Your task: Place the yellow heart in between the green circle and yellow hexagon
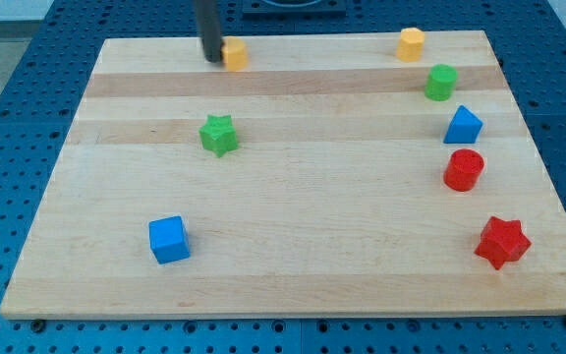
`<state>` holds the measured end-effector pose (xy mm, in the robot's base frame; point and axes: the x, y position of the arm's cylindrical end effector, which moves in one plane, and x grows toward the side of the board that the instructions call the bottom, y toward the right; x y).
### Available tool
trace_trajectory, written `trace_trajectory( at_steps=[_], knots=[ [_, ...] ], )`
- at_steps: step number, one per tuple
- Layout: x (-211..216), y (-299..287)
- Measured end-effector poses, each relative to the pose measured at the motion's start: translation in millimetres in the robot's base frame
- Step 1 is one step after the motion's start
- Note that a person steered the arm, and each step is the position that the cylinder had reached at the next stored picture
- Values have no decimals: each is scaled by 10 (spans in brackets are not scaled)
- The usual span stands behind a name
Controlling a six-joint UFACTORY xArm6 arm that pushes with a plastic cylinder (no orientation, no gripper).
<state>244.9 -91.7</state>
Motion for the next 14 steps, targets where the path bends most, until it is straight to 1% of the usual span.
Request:
trace_trajectory(
  at_steps=[1,2,3,4,5,6,7,8,9,10,11,12,14],
  knots=[
    [222,708],
    [142,885],
    [-297,739],
    [-219,1011],
    [113,1489],
    [-163,1270],
    [113,844],
    [535,950],
    [592,1332],
    [519,1805],
    [136,1741],
    [-63,1551],
    [-135,1970]
  ],
)
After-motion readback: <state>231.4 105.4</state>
